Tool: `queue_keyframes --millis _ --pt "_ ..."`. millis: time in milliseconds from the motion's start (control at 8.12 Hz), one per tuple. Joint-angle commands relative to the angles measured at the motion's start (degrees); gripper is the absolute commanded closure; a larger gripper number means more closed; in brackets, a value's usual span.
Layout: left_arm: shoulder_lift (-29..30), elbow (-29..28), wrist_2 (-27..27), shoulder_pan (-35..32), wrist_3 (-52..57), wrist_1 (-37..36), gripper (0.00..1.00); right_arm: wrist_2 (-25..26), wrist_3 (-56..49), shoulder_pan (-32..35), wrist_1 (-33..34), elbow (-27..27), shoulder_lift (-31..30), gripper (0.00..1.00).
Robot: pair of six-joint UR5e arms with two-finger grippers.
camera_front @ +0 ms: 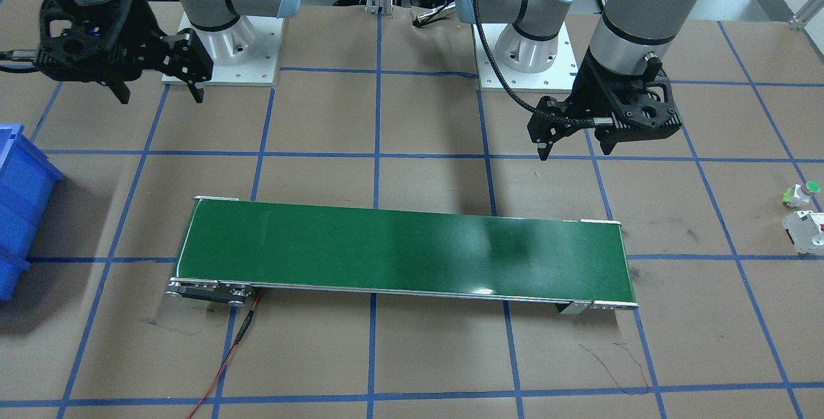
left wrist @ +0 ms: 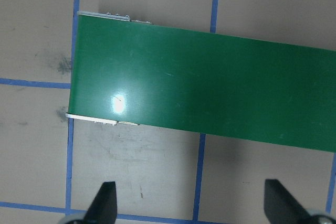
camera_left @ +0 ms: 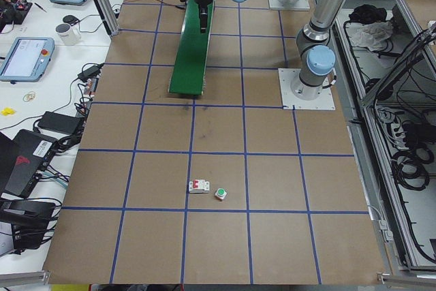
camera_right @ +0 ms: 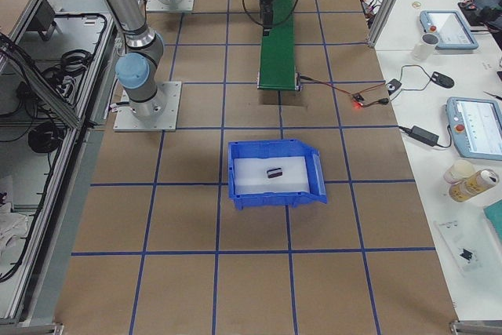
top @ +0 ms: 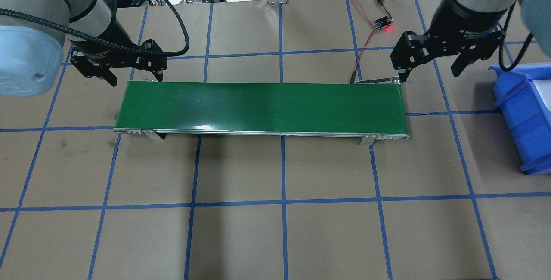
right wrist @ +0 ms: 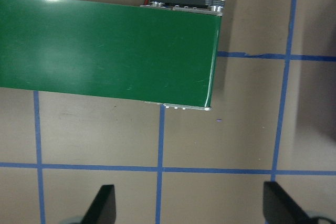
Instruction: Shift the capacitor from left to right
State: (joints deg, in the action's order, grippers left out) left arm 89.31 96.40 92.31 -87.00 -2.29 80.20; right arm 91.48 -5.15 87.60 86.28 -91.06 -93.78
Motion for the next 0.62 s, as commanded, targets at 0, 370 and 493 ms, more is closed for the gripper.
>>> queue_keyframes --millis 0,370,493 --pt "0.6 -0.2 -0.1 0.1 0.4 -1.9 0.0 -0.4 3.7 4.7 -0.4 -0.2 -0.1 0.0" --pt "0.9 0.1 -0.2 0.2 0.4 -5.0 0.0 0.5 3.3 4.6 -0.5 -0.2 0.0 0.0" --pt "0.5 0.1 -0.1 0.1 0.4 -5.0 0.0 0.5 3.0 4.6 -0.4 -0.1 0.0 0.0"
